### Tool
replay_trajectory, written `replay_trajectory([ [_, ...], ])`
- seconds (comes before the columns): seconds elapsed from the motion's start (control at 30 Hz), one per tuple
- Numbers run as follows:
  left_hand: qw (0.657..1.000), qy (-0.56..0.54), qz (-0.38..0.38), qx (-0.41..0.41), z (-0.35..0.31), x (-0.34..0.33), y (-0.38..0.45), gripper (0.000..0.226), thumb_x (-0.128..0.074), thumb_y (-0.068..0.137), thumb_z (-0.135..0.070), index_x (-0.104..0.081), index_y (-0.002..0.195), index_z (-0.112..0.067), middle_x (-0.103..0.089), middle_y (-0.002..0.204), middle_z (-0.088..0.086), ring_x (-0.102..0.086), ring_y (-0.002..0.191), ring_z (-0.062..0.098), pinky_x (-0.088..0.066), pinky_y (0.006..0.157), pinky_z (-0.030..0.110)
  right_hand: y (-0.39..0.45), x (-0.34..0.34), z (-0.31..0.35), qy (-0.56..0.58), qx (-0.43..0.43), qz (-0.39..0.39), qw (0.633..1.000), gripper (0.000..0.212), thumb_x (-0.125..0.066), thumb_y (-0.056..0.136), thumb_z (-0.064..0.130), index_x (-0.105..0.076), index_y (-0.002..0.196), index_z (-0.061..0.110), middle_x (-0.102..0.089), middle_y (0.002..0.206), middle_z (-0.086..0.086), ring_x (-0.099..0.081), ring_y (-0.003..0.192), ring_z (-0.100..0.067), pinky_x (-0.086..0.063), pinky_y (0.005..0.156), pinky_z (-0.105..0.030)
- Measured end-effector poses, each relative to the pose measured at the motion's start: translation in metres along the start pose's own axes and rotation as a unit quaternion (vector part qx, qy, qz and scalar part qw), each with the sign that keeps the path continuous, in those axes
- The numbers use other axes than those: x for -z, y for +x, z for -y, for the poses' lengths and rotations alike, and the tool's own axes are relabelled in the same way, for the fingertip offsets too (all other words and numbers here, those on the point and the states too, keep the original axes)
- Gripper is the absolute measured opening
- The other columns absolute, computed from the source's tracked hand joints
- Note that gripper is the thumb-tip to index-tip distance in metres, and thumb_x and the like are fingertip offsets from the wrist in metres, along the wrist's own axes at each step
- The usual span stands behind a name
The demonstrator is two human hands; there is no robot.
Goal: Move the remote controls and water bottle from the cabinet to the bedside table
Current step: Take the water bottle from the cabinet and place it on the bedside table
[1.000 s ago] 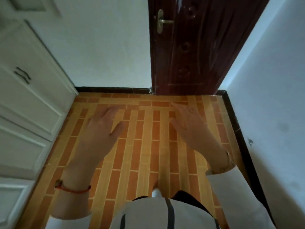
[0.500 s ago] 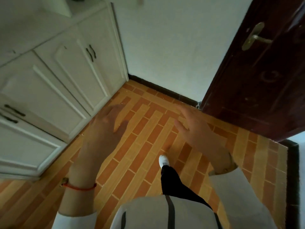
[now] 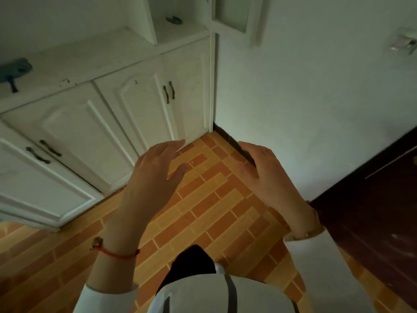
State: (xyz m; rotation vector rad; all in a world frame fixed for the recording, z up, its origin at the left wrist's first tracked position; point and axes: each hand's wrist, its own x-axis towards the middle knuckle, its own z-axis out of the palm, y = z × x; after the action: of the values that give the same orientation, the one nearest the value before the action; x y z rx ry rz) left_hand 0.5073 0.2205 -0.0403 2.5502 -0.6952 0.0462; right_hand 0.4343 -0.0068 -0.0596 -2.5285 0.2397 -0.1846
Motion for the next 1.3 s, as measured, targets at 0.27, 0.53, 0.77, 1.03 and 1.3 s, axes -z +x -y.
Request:
replay_trajectory([
  [0.27,0.999,0.008,0.005,0.038,0.016,-0.031,0.092,0.052,-0.052,0.094,-0.038,-0.041,0.143,-0.026,-0.051,0.142,-0.003,-0.044,0.134,0.017,-0.035,0.112,0.042,0.106,-0.009,-0.042,0.012,0.014,0.023,1.0,0.052,-0.043,0.097,0.043,-0.031,0.145,0.029,-0.041,0.147,0.002,-0.037,0.136,-0.017,-0.038,0.109,-0.037],
  [0.53,0.999,0.009,-0.017,0.05,0.045,-0.054,0.231,0.051,-0.053,0.094,-0.035,-0.042,0.143,-0.025,-0.051,0.142,-0.003,-0.046,0.131,0.016,-0.039,0.11,0.042,0.258,-0.009,-0.076,0.011,0.019,0.03,0.999,0.049,-0.043,0.097,0.039,-0.037,0.144,0.024,-0.043,0.147,0.0,-0.037,0.137,-0.017,-0.025,0.105,-0.025],
  [0.77,0.998,0.018,-0.037,0.046,0.065,-0.046,0.356,0.051,-0.053,0.094,-0.034,-0.042,0.143,-0.024,-0.051,0.142,-0.003,-0.047,0.13,0.017,-0.04,0.11,0.043,0.391,0.002,-0.077,0.025,0.031,0.014,0.999,0.066,-0.032,0.084,0.057,-0.04,0.142,0.026,-0.044,0.147,0.002,-0.04,0.136,-0.017,-0.032,0.114,-0.038],
  [1.03,0.997,0.029,-0.033,0.068,0.08,-0.042,0.444,0.051,-0.052,0.095,-0.034,-0.041,0.143,-0.024,-0.05,0.142,-0.003,-0.044,0.133,0.016,-0.037,0.112,0.044,0.485,-0.001,-0.088,0.027,0.05,0.037,0.998,0.057,-0.037,0.09,0.051,-0.039,0.142,0.028,-0.043,0.148,0.003,-0.039,0.137,-0.017,-0.027,0.11,-0.03],
  [1.3,0.991,0.033,-0.064,0.113,0.1,-0.048,0.529,0.05,-0.053,0.095,-0.033,-0.042,0.143,-0.025,-0.05,0.142,-0.004,-0.044,0.133,0.016,-0.034,0.113,0.039,0.599,-0.007,-0.097,0.028,0.117,0.074,0.99,0.05,-0.044,0.096,0.041,-0.036,0.143,0.027,-0.042,0.148,0.004,-0.036,0.138,-0.015,-0.027,0.108,-0.028],
])
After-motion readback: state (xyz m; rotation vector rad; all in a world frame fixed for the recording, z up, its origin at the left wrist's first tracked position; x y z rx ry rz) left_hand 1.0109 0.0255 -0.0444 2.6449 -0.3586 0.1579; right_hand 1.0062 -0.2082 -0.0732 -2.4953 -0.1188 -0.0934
